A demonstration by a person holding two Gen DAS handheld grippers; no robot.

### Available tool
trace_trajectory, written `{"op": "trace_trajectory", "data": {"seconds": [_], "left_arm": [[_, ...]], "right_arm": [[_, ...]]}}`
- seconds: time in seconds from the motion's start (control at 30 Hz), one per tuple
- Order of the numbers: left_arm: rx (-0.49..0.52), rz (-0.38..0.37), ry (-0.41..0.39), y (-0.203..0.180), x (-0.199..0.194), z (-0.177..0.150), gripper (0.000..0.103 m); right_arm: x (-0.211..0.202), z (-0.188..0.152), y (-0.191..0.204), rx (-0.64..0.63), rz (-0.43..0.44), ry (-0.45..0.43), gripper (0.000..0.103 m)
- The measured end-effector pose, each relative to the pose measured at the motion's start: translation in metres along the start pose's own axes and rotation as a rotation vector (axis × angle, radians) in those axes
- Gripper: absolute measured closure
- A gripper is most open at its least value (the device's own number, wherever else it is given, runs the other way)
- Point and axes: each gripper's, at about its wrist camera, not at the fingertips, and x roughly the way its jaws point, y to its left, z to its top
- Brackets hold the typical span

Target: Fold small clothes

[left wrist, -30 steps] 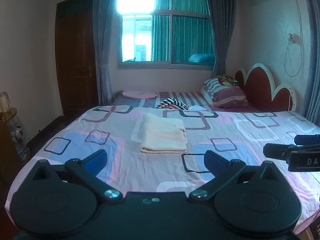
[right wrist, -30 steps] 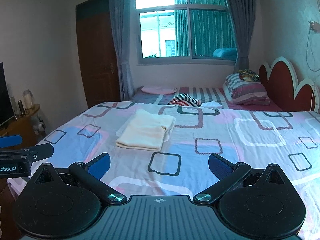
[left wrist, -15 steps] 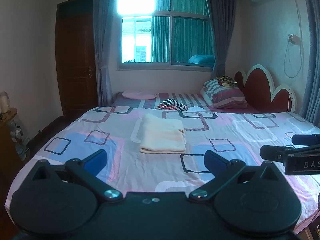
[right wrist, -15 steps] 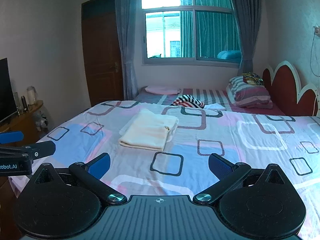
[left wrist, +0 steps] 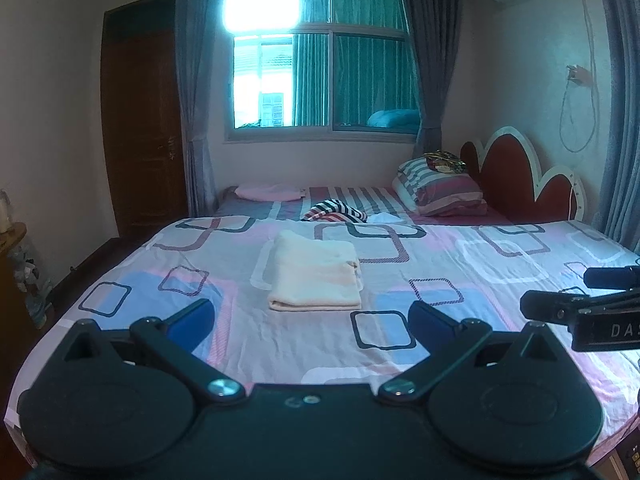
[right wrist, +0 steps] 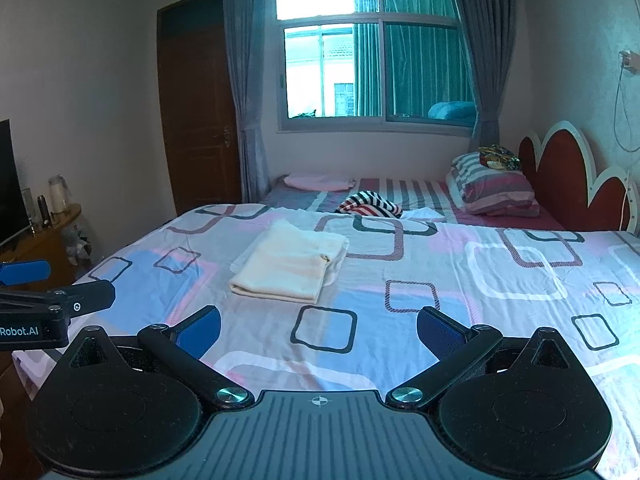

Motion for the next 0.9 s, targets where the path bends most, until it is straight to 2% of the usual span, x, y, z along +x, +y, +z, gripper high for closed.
{"op": "trace_trajectory", "data": {"seconds": [0.9], "left_arm": [[0.005,0.014,-0.005,-0.0015,0.0007,0.0002,0.000]], "right_arm": [[0.0015,0.0020,0.0029,-0.008,0.004,0.003,0.000]]}}
